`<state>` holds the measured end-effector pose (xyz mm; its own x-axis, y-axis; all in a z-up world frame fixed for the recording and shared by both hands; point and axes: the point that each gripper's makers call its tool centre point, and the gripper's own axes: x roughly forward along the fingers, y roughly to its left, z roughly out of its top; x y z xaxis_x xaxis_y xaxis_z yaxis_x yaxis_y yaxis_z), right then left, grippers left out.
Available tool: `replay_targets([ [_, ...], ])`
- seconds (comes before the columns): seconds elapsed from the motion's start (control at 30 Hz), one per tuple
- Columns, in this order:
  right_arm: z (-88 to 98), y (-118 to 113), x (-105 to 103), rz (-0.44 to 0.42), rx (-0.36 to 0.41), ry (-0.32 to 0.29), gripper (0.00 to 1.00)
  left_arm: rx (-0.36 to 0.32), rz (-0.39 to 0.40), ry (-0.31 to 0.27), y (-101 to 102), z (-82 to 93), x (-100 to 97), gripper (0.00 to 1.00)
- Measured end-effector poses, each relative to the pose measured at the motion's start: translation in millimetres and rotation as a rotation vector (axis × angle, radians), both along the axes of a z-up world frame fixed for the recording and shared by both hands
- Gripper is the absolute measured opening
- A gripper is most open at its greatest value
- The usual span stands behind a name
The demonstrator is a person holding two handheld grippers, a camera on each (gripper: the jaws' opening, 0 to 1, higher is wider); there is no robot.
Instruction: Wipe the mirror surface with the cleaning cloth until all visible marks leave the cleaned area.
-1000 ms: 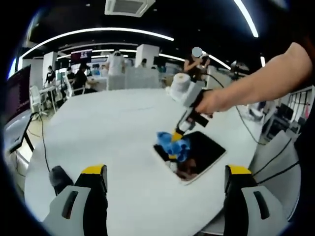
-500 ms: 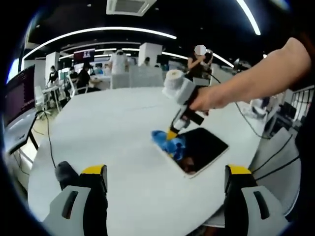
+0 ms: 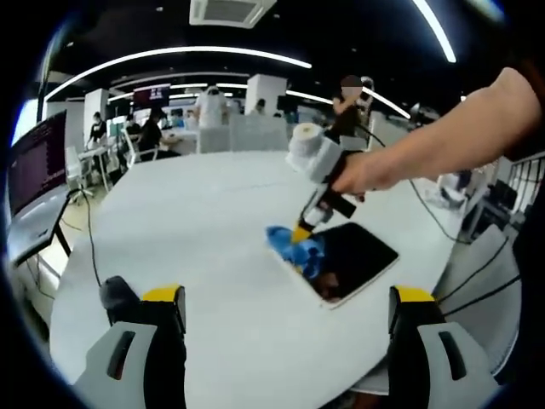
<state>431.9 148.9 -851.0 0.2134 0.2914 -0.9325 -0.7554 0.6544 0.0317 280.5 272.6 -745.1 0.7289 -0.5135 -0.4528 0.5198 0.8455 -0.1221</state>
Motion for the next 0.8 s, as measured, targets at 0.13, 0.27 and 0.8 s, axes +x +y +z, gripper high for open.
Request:
replay_targets([
  [0.13,-0.2,0.0,0.1,0.001,-0.004,-0.005,0.03,0.008,0.007,-0.016,1.3,4.0,-0.7,0.99],
  [0.27,0.4,-0.6,-1.6,0.003,-0.001,-0.024,0.03,0.007,0.019,-0.008,1.7,3.6,-2.6,0.99],
  [0.8,0.2,0.2,-8.1,0.036,-0.008,-0.032,0.03,0.005,0.045,-0.016,0.9,8.3,-8.7,0.99],
])
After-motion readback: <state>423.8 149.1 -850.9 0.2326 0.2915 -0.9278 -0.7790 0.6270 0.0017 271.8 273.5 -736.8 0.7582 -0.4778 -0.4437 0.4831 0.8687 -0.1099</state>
